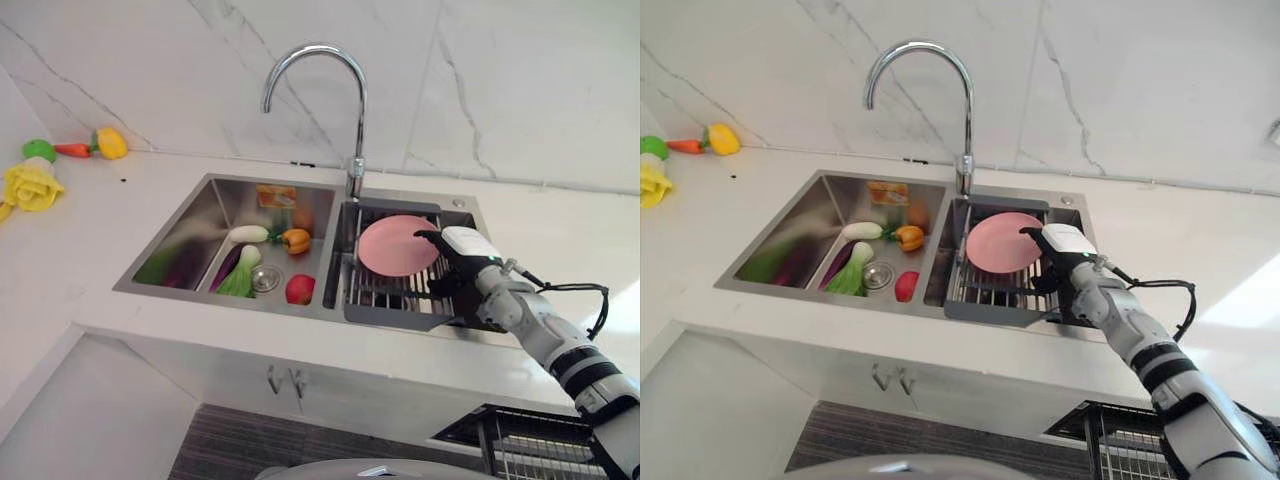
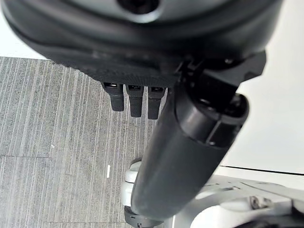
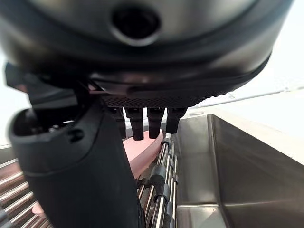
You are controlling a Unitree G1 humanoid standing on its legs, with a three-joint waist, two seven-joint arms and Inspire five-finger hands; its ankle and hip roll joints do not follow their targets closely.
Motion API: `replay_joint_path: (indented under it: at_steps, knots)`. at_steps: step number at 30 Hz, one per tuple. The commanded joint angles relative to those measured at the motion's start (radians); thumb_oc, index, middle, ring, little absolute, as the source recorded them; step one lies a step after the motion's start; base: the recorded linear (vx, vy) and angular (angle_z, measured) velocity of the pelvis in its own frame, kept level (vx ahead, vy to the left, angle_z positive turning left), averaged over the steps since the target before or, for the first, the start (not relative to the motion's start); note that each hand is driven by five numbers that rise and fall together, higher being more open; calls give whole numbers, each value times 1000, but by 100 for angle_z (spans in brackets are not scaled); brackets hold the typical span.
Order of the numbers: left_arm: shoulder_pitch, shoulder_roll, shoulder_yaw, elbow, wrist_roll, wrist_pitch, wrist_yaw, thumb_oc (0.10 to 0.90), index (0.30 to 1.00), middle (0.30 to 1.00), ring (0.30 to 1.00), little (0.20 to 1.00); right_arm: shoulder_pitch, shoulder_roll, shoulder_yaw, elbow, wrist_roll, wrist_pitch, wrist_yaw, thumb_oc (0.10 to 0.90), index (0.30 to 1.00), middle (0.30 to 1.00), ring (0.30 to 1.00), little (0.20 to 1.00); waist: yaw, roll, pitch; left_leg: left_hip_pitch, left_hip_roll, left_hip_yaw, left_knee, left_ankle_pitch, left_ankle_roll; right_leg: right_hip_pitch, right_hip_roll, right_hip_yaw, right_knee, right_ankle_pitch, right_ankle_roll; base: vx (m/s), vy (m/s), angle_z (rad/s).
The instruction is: Place the dishes in the dishwasher.
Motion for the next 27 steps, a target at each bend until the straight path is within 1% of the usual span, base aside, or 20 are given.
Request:
replay_joint_path:
  at_steps: [1, 3, 5, 8, 11, 17, 18, 19, 22, 24, 27]
  knots:
    - [-38, 51, -63, 55, -8, -13, 27, 800, 900, 900, 900, 900, -197, -4, 52, 56, -80, -1, -103, 800, 900, 900, 900, 900, 31, -21, -26, 12, 35, 13, 10, -68, -16, 17, -72, -12, 28, -69, 67, 0, 0, 0]
    - [-39, 51, -65, 47, -11, -14, 31, 800, 900, 900, 900, 900, -206, -4, 58, 65, -99, 2, -118, 800, 900, 900, 900, 900, 33, -21, -25, 10, 35, 11, 10, -67, -16, 16, -72, -15, 28, -70, 67, -3, -4, 2]
    - [-52, 51, -79, 25, -13, -17, 47, 800, 900, 900, 900, 900, -235, -2, 70, 95, -150, 18, -170, 800, 900, 900, 900, 900, 40, -20, -14, 0, 34, 4, 10, -64, -17, 9, -75, -21, 31, -69, 68, -16, -13, 9]
    - [-58, 50, -84, 23, -11, -20, 60, 800, 900, 900, 900, 900, -255, 8, 81, 104, -197, 34, -209, 800, 900, 900, 900, 900, 49, -16, -1, -8, 34, -1, 10, -61, -17, 1, -78, -28, 33, -66, 69, -15, -14, 10]
    - [-57, 50, -84, 24, -9, -19, 61, 800, 900, 900, 900, 900, -259, 13, 92, 107, -218, 39, -211, 800, 900, 900, 900, 900, 53, -14, 1, -13, 34, -1, 10, -60, -19, -1, -78, -30, 29, -64, 70, 11, -11, 5]
    - [-52, 49, -119, 4, 8, -27, 60, 800, 900, 900, 900, 900, -277, 20, 122, 117, -250, 42, -226, 800, 900, 900, 900, 900, 58, -8, 11, -30, 41, -5, 10, -50, -23, -10, -77, -34, 24, -64, 68, 1, -4, 1]
    - [-54, 47, -131, -3, 20, -27, 62, 800, 900, 900, 900, 900, -280, 24, 124, 123, -261, 44, -242, 538, 507, 507, 507, 507, 59, -7, 13, -32, 41, -8, 10, -50, -24, -10, -75, -35, 22, -65, 67, 0, 0, 0]
    - [-53, 47, -133, -4, 24, -26, 62, 800, 900, 900, 900, 900, -279, 25, 126, 121, -267, 43, -247, 406, 309, 309, 309, 309, 59, -7, 13, -32, 42, -9, 10, -50, -24, -10, -75, -35, 21, -65, 67, 0, 0, 0]
    - [-51, 47, -136, -6, 34, -28, 62, 800, 900, 900, 900, 900, -274, 21, 131, 109, -297, 41, -261, 400, 300, 300, 300, 300, 60, -7, 10, -31, 43, -10, 10, -50, -25, -7, -74, -37, 19, -67, 67, 0, 0, 0]
    - [-47, 45, -136, -4, 47, -26, 62, 800, 900, 900, 900, 900, -266, 19, 133, 90, -333, 40, -289, 400, 300, 300, 300, 300, 63, -8, 7, -29, 44, -11, 10, -52, -26, -2, -72, -38, 17, -69, 66, 17, -10, 0]
    - [-45, 46, -134, 1, 63, -25, 70, 800, 900, 900, 900, 900, -260, 18, 129, 58, -355, 38, -321, 400, 300, 300, 300, 300, 65, -8, 4, -27, 44, -10, 10, -53, -26, 0, -71, -40, 17, -69, 67, 11, -5, 0]
